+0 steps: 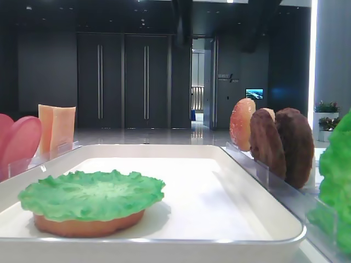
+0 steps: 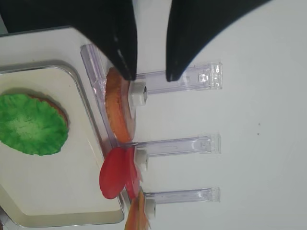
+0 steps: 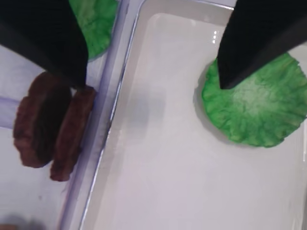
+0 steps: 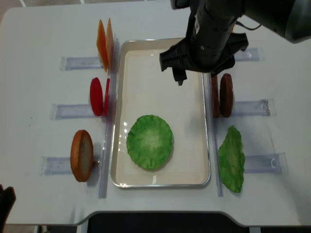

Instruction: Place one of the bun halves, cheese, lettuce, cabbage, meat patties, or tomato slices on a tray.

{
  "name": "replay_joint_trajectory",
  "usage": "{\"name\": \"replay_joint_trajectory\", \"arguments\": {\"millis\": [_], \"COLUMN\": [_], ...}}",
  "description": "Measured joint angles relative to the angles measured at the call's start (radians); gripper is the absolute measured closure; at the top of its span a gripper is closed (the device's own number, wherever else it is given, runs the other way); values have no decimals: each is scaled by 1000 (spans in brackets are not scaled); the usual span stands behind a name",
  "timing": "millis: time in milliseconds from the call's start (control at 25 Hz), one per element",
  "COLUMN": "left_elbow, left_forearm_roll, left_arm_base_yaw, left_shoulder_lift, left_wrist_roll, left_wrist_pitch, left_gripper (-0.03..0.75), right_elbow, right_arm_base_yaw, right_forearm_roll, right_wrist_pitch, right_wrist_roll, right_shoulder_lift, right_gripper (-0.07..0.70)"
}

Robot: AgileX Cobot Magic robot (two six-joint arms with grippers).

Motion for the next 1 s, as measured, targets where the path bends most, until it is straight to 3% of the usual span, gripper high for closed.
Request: {"name": "replay_joint_trajectory", "arguments": {"millis": [160, 640, 1000], "left_elbow": [0, 0, 0], "left_forearm_roll": [0, 0, 0], "left_arm_base_yaw": [0, 0, 0], "left_shoulder_lift": [0, 0, 0], "left_wrist_roll": [-1, -1, -1], "left_wrist_pitch": [0, 0, 0], "left_gripper": [556, 556, 556], "right_elbow": [0, 10, 192], "right_arm_base_yaw": [-98, -508, -782], "right_forearm_roll": [-4, 50, 50], "right_wrist_pitch": [1, 4, 4], "right_wrist_roll": [-56, -298, -456], "right_shoulder_lift": [-30, -151, -225], "right_gripper": [99, 99, 99]}}
